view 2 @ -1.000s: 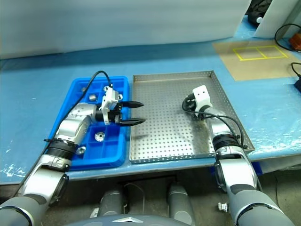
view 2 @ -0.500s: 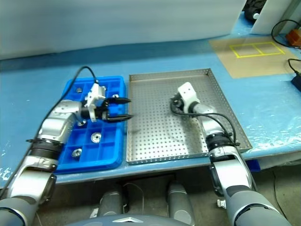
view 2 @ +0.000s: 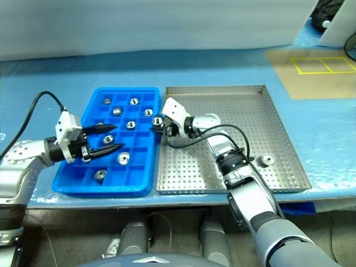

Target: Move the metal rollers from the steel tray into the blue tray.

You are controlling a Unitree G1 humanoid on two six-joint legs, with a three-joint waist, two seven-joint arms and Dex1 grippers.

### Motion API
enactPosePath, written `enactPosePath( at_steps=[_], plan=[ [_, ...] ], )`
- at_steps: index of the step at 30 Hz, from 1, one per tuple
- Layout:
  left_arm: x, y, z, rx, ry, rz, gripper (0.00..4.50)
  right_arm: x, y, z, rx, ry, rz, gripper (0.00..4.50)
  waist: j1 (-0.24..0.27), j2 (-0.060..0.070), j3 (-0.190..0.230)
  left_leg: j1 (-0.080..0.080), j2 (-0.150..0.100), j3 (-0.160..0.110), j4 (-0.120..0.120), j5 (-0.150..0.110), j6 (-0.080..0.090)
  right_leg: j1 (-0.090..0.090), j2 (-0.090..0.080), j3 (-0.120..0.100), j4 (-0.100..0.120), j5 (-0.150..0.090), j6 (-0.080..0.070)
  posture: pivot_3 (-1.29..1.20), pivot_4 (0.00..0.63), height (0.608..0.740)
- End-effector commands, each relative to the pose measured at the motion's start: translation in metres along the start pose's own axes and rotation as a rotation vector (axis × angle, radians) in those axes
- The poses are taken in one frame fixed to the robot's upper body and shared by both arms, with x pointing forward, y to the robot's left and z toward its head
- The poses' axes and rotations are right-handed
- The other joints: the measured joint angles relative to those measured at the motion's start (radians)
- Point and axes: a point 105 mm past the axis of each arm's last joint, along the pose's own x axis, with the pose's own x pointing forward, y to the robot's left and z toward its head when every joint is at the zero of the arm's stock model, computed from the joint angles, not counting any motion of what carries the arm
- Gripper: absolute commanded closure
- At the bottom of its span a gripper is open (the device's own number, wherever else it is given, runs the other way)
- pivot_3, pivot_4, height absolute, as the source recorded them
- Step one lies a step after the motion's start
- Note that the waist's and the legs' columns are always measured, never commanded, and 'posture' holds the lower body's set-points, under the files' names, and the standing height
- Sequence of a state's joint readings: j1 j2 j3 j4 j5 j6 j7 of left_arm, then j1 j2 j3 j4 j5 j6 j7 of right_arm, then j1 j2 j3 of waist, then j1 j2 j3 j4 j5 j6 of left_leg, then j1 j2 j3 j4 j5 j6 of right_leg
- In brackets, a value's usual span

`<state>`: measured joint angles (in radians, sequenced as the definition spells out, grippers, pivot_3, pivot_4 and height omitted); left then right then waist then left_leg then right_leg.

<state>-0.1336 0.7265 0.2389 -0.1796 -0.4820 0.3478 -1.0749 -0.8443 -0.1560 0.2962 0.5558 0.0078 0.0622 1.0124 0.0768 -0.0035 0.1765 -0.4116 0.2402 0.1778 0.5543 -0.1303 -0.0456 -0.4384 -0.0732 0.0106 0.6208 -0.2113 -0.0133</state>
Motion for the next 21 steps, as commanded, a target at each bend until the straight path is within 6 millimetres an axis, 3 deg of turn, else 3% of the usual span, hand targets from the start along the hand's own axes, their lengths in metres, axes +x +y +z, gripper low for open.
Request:
enactPosePath(
  at_steps=[1,6,13,21],
  plan=[
    [-0.009,-0.007,0.016,0.037,-0.027,0.047,0.82,0.011,0.003,0.015,-0.068,-0.035,0.057,2.69,0.007,0.0,0.0,0.0,0.0,0.0,0.0,0.0,0.0,0.0,0.0,0.0,0.0,0.0,0.0,0.16,0.15,0.74],
    [-0.012,-0.013,0.018,0.028,-0.023,0.069,0.82,0.025,0.001,0.025,-0.071,-0.067,0.064,2.69,0.023,0.0,0.0,0.0,0.0,-0.002,-0.002,0.001,-0.002,0.0,0.0,-0.003,0.002,0.0,0.0,0.2,0.15,0.74],
    [-0.014,-0.016,0.018,0.02,-0.023,0.085,0.82,0.028,0.002,0.018,-0.075,-0.056,0.066,2.69,0.029,0.0,0.0,-0.001,0.0,-0.004,-0.005,0.003,-0.005,-0.001,0.0,-0.006,0.0,-0.002,-0.003,0.2,0.15,0.74],
    [-0.005,-0.011,0.019,0.026,-0.036,0.056,0.82,0.021,-0.002,0.01,-0.058,-0.031,0.04,0.03,0.029,0.0,0.0,-0.001,0.001,-0.004,-0.006,0.004,-0.006,-0.001,0.0,-0.007,0.001,-0.003,-0.004,0.16,0.15,0.74]
  ],
)
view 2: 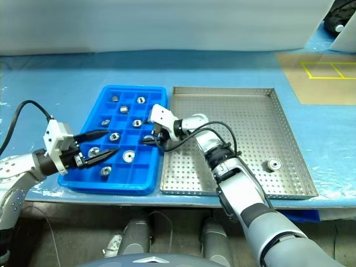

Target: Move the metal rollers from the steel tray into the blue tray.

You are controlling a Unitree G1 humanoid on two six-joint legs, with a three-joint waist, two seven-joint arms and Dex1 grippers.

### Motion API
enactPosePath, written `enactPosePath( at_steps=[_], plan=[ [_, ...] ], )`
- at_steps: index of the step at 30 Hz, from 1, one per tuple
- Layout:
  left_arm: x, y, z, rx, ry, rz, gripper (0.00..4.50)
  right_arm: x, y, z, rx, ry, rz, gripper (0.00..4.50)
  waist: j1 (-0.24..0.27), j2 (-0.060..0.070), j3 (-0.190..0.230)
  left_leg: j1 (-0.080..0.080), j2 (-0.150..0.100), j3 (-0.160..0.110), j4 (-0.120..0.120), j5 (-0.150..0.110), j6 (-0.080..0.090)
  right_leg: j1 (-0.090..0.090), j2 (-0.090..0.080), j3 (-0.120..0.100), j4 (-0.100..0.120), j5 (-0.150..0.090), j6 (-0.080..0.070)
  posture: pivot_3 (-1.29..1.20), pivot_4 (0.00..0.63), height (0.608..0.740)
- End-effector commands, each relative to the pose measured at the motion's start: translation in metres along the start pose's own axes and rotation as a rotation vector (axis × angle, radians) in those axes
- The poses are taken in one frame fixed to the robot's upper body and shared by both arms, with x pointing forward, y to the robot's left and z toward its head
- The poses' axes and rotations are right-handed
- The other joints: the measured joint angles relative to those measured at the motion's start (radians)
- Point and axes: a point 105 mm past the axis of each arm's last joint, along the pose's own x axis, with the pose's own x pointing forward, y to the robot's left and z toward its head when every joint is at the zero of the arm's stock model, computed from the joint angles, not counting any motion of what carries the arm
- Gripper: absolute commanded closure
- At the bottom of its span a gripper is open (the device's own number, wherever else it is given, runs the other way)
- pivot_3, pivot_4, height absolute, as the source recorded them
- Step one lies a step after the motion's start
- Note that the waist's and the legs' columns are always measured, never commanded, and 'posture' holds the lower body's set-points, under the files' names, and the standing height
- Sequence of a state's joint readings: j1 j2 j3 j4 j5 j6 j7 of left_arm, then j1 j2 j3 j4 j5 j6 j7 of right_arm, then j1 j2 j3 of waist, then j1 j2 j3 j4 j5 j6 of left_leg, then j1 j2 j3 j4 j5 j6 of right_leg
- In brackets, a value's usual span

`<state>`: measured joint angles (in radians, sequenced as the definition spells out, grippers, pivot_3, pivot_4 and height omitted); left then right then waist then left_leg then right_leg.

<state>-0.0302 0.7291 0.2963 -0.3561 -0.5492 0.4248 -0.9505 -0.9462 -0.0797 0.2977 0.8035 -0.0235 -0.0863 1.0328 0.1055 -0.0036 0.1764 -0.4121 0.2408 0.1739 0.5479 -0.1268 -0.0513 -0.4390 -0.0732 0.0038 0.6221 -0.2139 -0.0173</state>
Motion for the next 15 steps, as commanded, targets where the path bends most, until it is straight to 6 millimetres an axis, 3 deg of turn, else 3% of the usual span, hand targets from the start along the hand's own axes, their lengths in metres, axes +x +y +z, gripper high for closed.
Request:
enactPosePath(
  at_steps=[1,8,15],
  plan=[
    [0.004,0.002,0.009,0.036,-0.021,-0.025,0.82,-0.002,-0.006,0.012,-0.033,-0.033,-0.035,0.03,0.0,0.0,0.0,0.0,0.0,0.0,0.0,0.0,0.0,0.0,0.0,0.0,0.0,0.0,0.0,0.15,0.15,0.74],
    [0.023,0.004,0.009,0.037,-0.042,-0.101,0.82,-0.025,-0.025,0.022,-0.025,-0.066,-0.141,0.03,-0.003,0.0,0.0,0.001,0.0,0.0,0.001,0.001,-0.001,0.0,0.0,0.0,0.001,0.0,0.0,0.04,0.15,0.74],
    [0.065,0.004,0.012,0.04,-0.094,-0.255,0.82,-0.077,-0.04,0.008,-0.013,-0.001,-0.309,0.03,-0.014,0.0,0.0,0.001,0.0,0.0,0.004,0.003,-0.004,0.003,0.0,0.001,0.002,0.0,0.0,-0.18,0.15,0.74]
  ],
)
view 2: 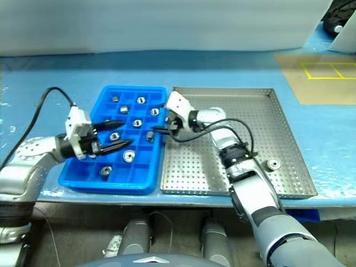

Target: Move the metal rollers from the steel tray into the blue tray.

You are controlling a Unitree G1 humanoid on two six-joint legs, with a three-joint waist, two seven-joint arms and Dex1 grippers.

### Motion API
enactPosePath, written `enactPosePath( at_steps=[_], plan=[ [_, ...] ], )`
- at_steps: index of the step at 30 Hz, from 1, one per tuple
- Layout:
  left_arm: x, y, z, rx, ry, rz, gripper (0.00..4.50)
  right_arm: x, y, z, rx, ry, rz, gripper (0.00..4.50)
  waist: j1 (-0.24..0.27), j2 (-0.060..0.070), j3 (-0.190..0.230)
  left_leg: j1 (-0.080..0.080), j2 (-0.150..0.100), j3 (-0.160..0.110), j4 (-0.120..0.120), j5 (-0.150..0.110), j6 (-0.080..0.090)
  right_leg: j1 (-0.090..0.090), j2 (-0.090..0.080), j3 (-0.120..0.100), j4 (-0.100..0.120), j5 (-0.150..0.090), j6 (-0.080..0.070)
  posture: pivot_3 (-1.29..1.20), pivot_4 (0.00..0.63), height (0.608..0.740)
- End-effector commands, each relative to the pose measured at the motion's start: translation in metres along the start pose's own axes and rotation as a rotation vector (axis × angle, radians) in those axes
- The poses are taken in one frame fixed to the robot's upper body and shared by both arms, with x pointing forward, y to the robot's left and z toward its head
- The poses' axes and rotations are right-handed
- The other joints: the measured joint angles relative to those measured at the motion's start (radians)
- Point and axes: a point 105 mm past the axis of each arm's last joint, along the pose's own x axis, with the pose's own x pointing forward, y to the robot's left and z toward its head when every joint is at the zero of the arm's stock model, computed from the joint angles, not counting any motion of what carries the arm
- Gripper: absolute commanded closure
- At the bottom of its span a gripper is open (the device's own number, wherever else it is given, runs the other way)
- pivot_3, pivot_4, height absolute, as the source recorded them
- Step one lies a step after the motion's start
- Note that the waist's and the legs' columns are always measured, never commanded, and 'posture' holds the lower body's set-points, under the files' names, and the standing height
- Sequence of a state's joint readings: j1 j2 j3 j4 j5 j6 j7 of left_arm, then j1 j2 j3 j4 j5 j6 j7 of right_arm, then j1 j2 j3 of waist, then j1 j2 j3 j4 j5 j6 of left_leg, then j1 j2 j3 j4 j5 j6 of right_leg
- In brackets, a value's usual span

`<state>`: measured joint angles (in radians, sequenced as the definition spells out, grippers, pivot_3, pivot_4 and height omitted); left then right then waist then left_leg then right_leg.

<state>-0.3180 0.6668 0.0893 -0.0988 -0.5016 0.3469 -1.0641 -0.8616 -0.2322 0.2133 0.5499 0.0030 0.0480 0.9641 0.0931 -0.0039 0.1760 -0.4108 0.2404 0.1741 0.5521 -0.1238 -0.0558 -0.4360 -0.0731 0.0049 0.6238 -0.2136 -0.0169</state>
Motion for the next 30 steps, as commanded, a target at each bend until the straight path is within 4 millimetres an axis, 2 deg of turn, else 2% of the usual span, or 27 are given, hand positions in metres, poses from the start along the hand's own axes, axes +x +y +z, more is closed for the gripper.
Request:
enactPosePath(
  at_steps=[1,6,16,21,23,25,30],
  plan=[
    [0.02,0.001,0.005,0.039,-0.029,-0.091,0.82,-0.026,-0.015,0.002,-0.001,-0.001,-0.119,0.03,-0.007,0.0,0.0,0.0,0.0,0.0,0.0,0.0,0.0,0.0,0.0,0.0,0.0,0.0,0.0,-0.22,0.15,0.74],
    [0.055,-0.001,0.007,0.036,-0.076,-0.221,0.82,-0.072,-0.024,-0.016,0.046,0.072,-0.287,0.03,-0.041,0.0,0.0,0.0,0.0,0.0,0.002,0.0,0.0,0.001,0.0,0.002,0.0,0.0,0.0,-0.35,0.15,0.74],
    [0.118,-0.033,0.004,0.012,-0.149,-0.5,0.82,-0.154,-0.006,-0.041,0.135,0.232,-0.558,0.03,-0.113,0.0,0.0,0.004,-0.001,0.004,0.007,-0.005,0.009,0.004,0.001,0.01,-0.001,0.002,0.003,-0.59,0.15,0.74],
    [0.132,-0.043,0.006,0.009,-0.18,-0.555,0.82,-0.187,-0.005,-0.053,0.167,0.296,-0.686,0.03,-0.153,0.0,0.0,0.007,-0.003,0.008,0.014,-0.009,0.015,0.007,0.001,0.017,-0.003,0.004,0.007,-0.64,0.15,0.74],
    [0.134,-0.05,0.004,-0.004,-0.19,-0.581,0.82,-0.212,-0.007,-0.066,0.189,0.354,-0.77,0.03,-0.164,0.0,0.0,0.007,-0.004,0.008,0.016,-0.01,0.017,0.008,0.0,0.018,-0.004,0.004,0.007,-0.65,0.15,0.74],
    [0.135,-0.054,0.0,-0.017,-0.195,-0.595,0.82,-0.228,-0.006,-0.075,0.212,0.393,-0.816,0.03,-0.169,0.0,0.0,0.006,-0.005,0.009,0.018,-0.012,0.02,0.009,0.0,0.019,-0.005,0.004,0.008,-0.65,0.15,0.74],
    [0.133,-0.058,-0.005,-0.029,-0.195,-0.589,0.82,-0.234,0.001,-0.087,0.242,0.432,-0.81,0.03,-0.199,0.0,0.0,0.006,-0.006,0.01,0.019,-0.014,0.024,0.01,0.0,0.021,-0.009,0.005,0.008,-0.63,0.15,0.74]
  ],
)
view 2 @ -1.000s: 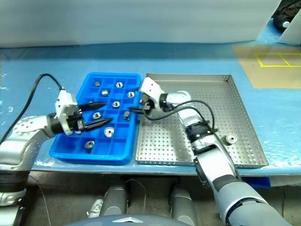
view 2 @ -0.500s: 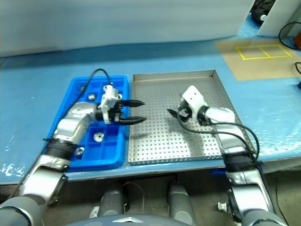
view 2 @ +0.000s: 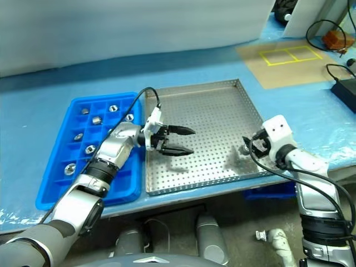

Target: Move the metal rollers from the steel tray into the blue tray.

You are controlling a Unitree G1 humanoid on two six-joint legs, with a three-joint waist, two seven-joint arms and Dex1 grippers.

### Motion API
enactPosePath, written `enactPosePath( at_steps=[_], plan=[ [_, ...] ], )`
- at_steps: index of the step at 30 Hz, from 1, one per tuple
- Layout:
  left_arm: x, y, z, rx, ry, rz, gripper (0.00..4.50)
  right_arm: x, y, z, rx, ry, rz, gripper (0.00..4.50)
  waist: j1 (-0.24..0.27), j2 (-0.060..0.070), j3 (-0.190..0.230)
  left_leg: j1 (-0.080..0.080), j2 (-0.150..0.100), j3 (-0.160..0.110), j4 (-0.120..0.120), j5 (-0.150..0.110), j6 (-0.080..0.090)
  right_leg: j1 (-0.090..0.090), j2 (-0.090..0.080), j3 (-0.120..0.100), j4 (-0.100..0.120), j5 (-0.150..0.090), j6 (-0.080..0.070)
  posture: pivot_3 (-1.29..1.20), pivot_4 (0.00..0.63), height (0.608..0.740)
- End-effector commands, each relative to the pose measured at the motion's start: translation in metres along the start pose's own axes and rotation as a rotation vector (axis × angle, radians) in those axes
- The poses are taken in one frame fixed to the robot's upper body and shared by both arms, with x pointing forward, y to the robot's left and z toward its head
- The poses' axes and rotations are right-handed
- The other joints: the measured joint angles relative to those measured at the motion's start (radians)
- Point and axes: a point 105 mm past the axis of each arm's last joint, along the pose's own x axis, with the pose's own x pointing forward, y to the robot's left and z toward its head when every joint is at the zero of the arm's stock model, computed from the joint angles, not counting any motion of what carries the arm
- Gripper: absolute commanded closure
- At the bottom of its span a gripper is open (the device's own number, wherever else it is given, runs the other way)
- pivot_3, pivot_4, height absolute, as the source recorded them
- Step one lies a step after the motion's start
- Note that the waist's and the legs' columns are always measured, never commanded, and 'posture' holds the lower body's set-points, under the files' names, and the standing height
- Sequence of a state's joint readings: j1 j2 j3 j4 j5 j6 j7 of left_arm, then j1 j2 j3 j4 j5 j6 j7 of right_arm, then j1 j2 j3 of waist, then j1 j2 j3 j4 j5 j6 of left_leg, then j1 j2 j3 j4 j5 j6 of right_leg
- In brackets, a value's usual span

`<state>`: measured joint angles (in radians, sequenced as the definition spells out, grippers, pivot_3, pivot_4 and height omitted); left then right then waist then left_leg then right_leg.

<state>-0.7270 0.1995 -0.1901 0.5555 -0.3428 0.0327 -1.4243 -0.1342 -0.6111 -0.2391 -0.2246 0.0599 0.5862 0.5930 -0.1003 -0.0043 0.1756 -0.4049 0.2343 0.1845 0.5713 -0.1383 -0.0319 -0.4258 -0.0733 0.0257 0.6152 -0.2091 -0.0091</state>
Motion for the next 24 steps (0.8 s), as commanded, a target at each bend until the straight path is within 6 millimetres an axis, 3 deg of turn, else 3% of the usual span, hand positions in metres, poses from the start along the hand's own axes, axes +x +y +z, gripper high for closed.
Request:
enactPosePath(
  at_steps=[1,15,24],
  plan=[
    [0.0,-0.003,0.005,0.034,-0.011,-0.006,0.82,0.0,-0.004,-0.001,0.0,-0.001,-0.009,0.03,-0.011,0.0,0.0,0.0,0.0,0.0,0.0,0.0,0.0,0.0,0.0,0.0,0.0,0.0,0.0,-0.62,0.15,0.74],
    [-0.015,-0.005,0.002,0.025,-0.001,0.067,0.82,0.015,0.005,-0.002,-0.017,0.001,0.048,0.03,-0.022,0.0,0.0,-0.001,-0.001,0.0,0.0,-0.002,0.003,0.003,-0.001,-0.001,-0.006,0.0,0.0,-0.55,0.15,0.74],
    [-0.015,-0.006,0.001,0.027,0.009,0.077,0.82,0.024,0.029,-0.019,-0.023,0.048,0.115,0.03,-0.023,0.0,0.0,-0.001,-0.002,0.0,-0.001,-0.003,0.005,0.004,-0.002,-0.002,-0.008,0.0,0.0,-0.53,0.15,0.74]
  ],
)
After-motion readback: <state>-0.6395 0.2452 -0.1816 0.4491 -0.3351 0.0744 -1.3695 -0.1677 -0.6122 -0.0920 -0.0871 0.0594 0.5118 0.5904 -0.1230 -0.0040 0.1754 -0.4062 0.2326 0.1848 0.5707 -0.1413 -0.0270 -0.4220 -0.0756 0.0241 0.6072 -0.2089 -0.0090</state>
